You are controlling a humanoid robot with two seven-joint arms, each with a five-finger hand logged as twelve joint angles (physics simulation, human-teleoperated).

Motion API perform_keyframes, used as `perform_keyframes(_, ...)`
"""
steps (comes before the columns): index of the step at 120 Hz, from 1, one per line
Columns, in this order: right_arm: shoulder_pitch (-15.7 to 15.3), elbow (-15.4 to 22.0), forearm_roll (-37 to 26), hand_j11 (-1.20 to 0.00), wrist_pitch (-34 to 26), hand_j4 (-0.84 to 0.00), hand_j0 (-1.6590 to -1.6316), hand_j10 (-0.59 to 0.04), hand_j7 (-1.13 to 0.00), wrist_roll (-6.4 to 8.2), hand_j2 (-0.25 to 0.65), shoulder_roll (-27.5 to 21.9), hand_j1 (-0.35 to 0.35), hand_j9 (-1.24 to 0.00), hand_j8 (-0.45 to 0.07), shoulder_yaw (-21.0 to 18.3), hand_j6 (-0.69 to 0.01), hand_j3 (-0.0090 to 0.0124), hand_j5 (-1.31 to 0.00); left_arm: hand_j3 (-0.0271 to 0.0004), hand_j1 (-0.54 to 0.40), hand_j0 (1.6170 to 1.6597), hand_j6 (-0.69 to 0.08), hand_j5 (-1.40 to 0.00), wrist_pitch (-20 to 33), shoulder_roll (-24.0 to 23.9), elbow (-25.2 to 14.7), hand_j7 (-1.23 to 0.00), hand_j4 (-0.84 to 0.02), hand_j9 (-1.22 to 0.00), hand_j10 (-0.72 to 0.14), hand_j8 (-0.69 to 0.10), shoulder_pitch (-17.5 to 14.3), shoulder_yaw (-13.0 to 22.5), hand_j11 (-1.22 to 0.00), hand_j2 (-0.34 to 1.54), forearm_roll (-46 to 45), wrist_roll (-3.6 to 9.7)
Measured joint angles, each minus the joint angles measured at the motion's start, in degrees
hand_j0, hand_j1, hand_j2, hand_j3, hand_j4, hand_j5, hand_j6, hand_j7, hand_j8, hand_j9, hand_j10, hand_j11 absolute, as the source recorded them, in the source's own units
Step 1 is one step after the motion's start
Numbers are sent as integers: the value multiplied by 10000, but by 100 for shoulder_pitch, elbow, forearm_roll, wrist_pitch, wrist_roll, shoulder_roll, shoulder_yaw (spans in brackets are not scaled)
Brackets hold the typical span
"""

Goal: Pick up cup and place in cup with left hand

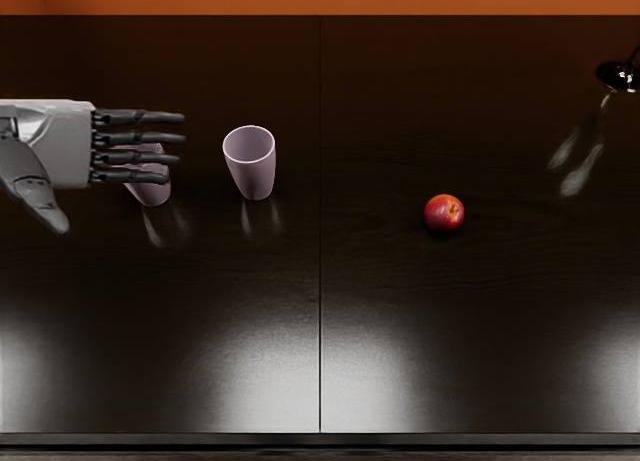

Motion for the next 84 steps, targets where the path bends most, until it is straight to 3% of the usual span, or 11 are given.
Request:
perform_keyframes(22,14,0,-23,0,-9,-5,-16580,-4,0,-28,1,0,-3491,-1,-5,-37,-7,0,-1,0,3421,16580,-24,-66,-1,-21,-365,-67,-27,-68,-38,-29,-165,319,-68,-1,-233,3)
perform_keyframes(35,20,0,-36,0,-11,-4,-16580,-3,0,-33,1,0,-3491,-1,-5,-53,-6,0,-1,0,3422,16580,-22,-66,-2,-115,-388,-67,-25,-67,-38,-28,-838,364,-68,0,-227,3)
perform_keyframes(41,22,0,-40,0,-12,-4,-16580,-2,0,-34,1,0,-3491,-1,-4,-57,-6,0,-1,0,3425,16580,-25,-66,0,-540,-358,-67,-27,-67,-39,-30,-1267,373,-67,4,-94,3)
perform_keyframes(52,23,-2,-44,0,-17,-4,-16581,-3,0,-35,1,0,-3491,-1,-5,-61,-6,0,-1,0,3444,16581,-18,-46,2,-1489,-157,-46,-20,-47,-27,-21,-1497,361,-47,1,535,3)
perform_keyframes(58,23,-2,-46,0,-19,-5,-16581,-4,0,-35,1,0,-3491,-1,-5,-62,-7,0,-1,0,3454,16581,-14,-36,3,-1732,63,-36,-16,-36,-21,-16,-1595,353,-36,0,865,3)
perform_keyframes(73,23,-5,-47,0,-21,-5,-16581,-4,0,-35,1,0,-3491,-1,-6,-64,-7,0,-1,0,3471,16581,-10,-20,4,-2230,385,-20,-11,-20,-13,-11,-2266,375,-20,-1,2256,3)
perform_keyframes(84,23,-5,-47,0,-21,-4,-16581,-3,0,-35,1,0,-3491,-1,-5,-64,-6,0,-1,0,3480,16581,-8,-13,19,-2616,584,-13,-8,-13,-9,-8,-2428,388,-13,2,3242,3)
